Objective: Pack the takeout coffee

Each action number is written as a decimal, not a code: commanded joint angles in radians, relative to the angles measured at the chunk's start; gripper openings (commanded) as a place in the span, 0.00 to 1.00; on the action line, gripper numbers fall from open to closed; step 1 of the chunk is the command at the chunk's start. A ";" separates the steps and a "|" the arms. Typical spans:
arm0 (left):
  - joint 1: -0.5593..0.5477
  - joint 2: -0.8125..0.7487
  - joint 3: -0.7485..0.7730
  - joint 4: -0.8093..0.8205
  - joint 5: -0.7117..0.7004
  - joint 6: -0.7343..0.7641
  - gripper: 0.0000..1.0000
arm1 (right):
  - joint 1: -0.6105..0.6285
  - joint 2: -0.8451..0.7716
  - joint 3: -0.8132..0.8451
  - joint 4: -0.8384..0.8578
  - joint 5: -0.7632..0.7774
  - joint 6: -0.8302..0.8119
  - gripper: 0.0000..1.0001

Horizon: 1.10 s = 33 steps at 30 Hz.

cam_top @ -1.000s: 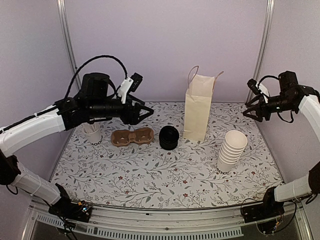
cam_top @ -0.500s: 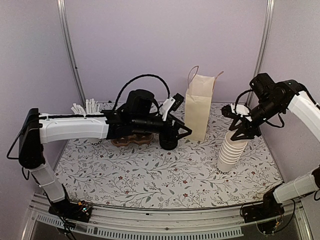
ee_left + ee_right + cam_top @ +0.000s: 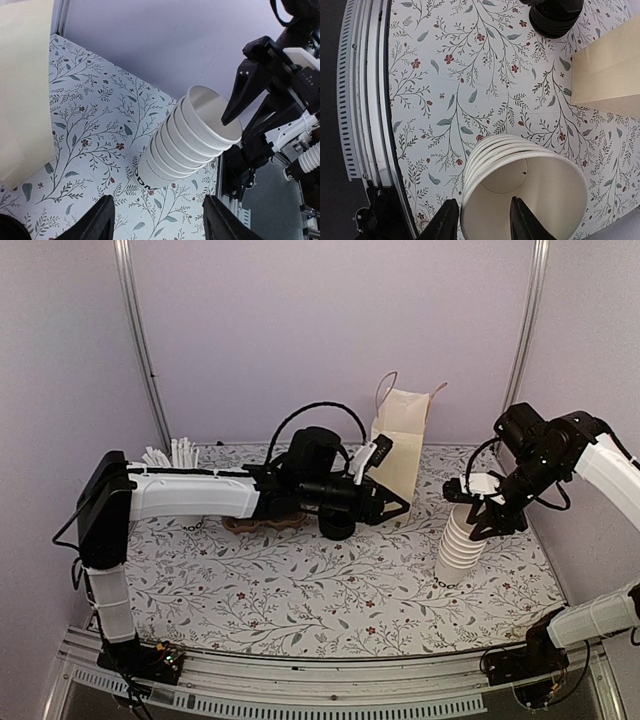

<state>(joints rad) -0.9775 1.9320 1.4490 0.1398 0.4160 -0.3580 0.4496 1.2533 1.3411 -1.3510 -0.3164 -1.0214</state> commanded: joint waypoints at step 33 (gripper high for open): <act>-0.022 -0.038 -0.067 0.070 0.016 -0.030 0.62 | -0.135 0.064 0.017 0.248 0.243 0.064 0.00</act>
<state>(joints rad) -0.9867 1.9507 1.3994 0.1776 0.4332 -0.3935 0.3653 1.2686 1.2793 -1.1488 -0.0982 -0.9577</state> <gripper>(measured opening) 0.616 0.019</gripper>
